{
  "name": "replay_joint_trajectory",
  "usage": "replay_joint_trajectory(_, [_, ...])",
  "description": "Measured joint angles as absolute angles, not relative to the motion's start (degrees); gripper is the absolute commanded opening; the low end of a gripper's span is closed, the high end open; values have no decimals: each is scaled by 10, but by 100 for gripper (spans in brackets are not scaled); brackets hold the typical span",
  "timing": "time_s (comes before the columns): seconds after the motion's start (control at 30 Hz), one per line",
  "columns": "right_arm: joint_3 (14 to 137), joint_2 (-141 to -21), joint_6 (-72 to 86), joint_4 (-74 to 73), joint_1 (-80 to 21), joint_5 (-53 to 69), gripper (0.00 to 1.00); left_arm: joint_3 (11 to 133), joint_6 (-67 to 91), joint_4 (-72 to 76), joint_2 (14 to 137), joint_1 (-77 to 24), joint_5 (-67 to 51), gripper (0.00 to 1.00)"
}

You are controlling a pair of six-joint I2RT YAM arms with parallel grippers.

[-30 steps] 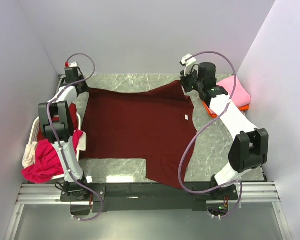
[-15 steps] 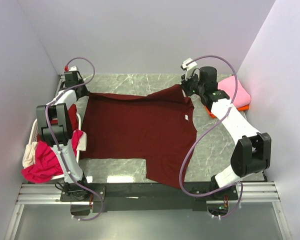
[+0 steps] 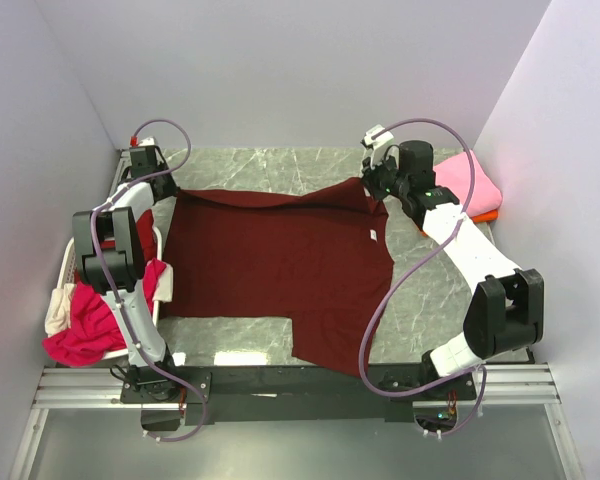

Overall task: Fold and stack the t-shirts
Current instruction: Fold the tshirt

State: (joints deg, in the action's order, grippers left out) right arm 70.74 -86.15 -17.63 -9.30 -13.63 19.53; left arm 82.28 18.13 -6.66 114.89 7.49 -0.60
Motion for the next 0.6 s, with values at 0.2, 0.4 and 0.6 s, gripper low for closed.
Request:
replay_joint_trajectory(0.2, [707, -861, -176, -93, -136, 196, 0, 821, 181, -66, 1148, 75, -6, 0])
replay_joint_trajectory(0.4, [707, -861, -176, -93, -136, 193, 0, 802, 181, -66, 1132, 76, -6, 0])
replay_joint_trajectory(0.6, [703, -861, -176, -93, -136, 185, 0, 781, 181, -65, 1112, 76, -6, 0])
